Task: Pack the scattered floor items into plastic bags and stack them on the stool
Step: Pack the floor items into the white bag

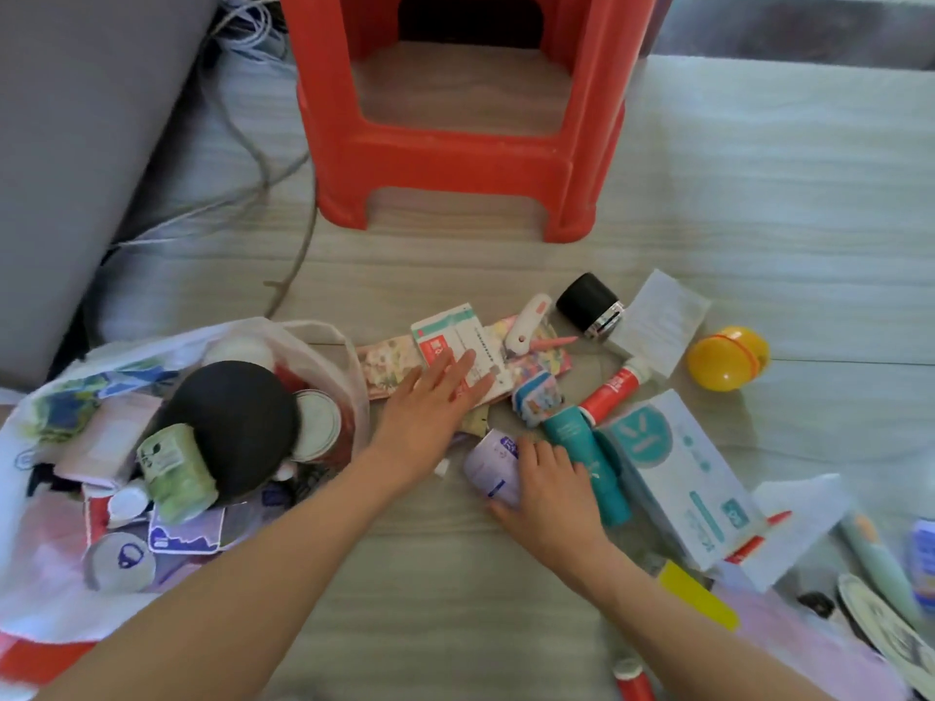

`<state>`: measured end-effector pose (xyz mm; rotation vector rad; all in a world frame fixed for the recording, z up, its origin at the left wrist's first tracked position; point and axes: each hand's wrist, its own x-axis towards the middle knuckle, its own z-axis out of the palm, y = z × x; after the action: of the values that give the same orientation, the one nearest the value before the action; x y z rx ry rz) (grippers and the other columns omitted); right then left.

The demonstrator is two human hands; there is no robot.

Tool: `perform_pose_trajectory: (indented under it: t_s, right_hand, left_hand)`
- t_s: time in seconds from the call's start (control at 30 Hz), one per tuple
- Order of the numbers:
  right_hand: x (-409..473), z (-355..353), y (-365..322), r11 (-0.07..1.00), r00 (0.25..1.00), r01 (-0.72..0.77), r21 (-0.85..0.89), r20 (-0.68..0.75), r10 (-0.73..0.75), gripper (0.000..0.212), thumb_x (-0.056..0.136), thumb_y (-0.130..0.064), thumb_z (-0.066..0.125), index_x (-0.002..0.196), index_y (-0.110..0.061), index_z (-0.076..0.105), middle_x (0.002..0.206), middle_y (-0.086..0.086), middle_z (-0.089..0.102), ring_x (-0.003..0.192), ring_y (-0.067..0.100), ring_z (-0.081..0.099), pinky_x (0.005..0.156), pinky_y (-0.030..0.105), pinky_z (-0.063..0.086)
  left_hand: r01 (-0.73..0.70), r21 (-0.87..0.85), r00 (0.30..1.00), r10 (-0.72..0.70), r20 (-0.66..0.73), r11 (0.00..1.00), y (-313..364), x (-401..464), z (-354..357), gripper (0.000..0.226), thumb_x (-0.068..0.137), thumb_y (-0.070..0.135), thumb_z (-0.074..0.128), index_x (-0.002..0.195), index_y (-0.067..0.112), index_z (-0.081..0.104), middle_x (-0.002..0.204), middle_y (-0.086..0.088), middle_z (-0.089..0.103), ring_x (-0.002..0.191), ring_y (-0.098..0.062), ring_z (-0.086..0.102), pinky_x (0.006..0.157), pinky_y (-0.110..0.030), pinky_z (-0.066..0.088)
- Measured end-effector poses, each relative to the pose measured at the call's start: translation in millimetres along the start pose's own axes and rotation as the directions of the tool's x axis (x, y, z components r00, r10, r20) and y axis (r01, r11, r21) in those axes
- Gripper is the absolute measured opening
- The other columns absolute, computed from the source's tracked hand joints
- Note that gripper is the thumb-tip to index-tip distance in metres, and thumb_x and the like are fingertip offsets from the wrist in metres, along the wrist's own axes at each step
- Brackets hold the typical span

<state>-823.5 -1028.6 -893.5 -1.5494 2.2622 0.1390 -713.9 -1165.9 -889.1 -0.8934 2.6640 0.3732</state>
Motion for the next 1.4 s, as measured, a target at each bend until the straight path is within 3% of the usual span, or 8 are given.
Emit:
perform_pose_trajectory:
  t_s: [0.1,0.23,0.33,0.47,0.7,0.93,1.2,1.4]
  right_hand:
    - [-5.3,-0.9,-0.1,0.999,0.998,0.031,0.045,0.055,-0.033,0.081,0.056,-0.053,0.074,0.119,-0.006,0.056,0.092,0.007,0.065,0.079,0.026,0.064,0.06,0.035,0.051]
    - [-2.2,0.9,6.3,0.985,0.994,0.0,0.173,0.111,-0.019,0.075,0.083,-0.045,0.055,0.142,-0.012,0.023,0.129,0.007,0.045,0.116,0.026,0.045,0.092,0.035,0.04]
    - [-2.2,-1.6,9.0,0.976,0.992,-0.002,0.217,0.123,-0.025,0.068,0.082,-0.043,0.057,0.136,-0.014,0.029,0.127,0.006,0.046,0.114,0.025,0.046,0.09,0.033,0.041]
    - [-6.0,-2.7,15.8,0.977,0.993,-0.005,0.214,0.116,-0.02,0.058,0.079,-0.04,0.059,0.127,-0.015,0.038,0.121,0.006,0.049,0.11,0.023,0.047,0.087,0.032,0.042]
    - [-12.9,-15.6,24.4,0.935,0.997,-0.072,0.348,0.035,0.063,0.057,0.075,-0.043,0.062,0.121,-0.015,0.045,0.114,0.004,0.053,0.103,0.02,0.05,0.084,0.028,0.042]
    - [-17.2,-60.2,-31.7,0.854,0.998,0.007,0.521,-0.062,0.03,0.055,0.074,-0.045,0.067,0.117,-0.016,0.047,0.106,0.002,0.052,0.098,0.021,0.05,0.077,0.029,0.038]
    - [-11.1,-92.2,-122.7,0.86,0.981,0.179,0.478,-0.153,-0.12,0.067,0.071,-0.047,0.068,0.125,-0.014,0.047,0.115,0.008,0.056,0.108,0.027,0.051,0.086,0.033,0.041]
    - [4.1,-101.1,-178.9,0.699,0.999,0.05,0.713,-0.05,-0.021,0.056,0.075,-0.045,0.067,0.117,-0.015,0.048,0.112,0.003,0.061,0.102,0.024,0.058,0.082,0.032,0.044]
  left_hand:
    - [-0.053,-0.054,0.976,0.04,-0.213,0.997,0.8,-13.0,-11.1,0.05,0.087,0.025,0.034,0.135,0.024,0.045,0.148,-0.013,0.034,0.135,-0.036,0.032,0.104,-0.051,0.033]
    - [0.197,-0.199,0.976,-0.211,-0.051,0.96,5.9,-21.2,-14.7,0.052,0.089,0.028,0.046,0.139,0.026,0.034,0.156,-0.008,0.007,0.142,-0.031,0.011,0.11,-0.043,0.024]
    - [0.343,-0.266,0.915,-0.385,-0.121,0.901,18.6,-1.6,-17.3,0.053,0.084,0.051,0.05,0.126,0.019,0.041,0.145,-0.012,0.023,0.121,-0.034,0.039,0.092,-0.041,0.04]
    - [0.445,-0.345,0.863,-0.498,-0.081,0.827,24.5,20.1,-25.0,0.063,0.078,0.045,0.063,0.123,0.01,0.037,0.134,-0.016,0.025,0.11,-0.037,0.038,0.083,-0.042,0.041]
    - [0.224,-0.605,0.865,-0.442,-0.238,0.764,24.1,-42.7,-55.2,0.056,0.072,0.032,0.066,0.122,0.019,0.043,0.132,-0.007,0.028,0.117,-0.028,0.036,0.098,-0.041,0.04]
    - [0.198,-0.739,0.731,-0.6,-0.326,0.643,-8.2,-135.5,-94.0,0.04,0.081,0.032,0.059,0.12,0.026,0.055,0.117,0.007,0.04,0.108,-0.012,0.047,0.089,-0.021,0.036]
    - [0.449,-0.613,0.537,-0.744,-0.397,0.651,-72.9,-214.5,-91.3,0.062,0.066,0.054,0.037,0.11,0.019,0.063,0.12,-0.011,0.053,0.105,-0.033,0.055,0.091,-0.047,0.046]
    - [0.53,-0.306,0.705,-0.611,-0.36,0.791,-98.1,-218.0,-58.4,0.052,0.07,0.04,0.039,0.104,0.01,0.063,0.104,-0.021,0.061,0.084,-0.043,0.059,0.071,-0.049,0.05]
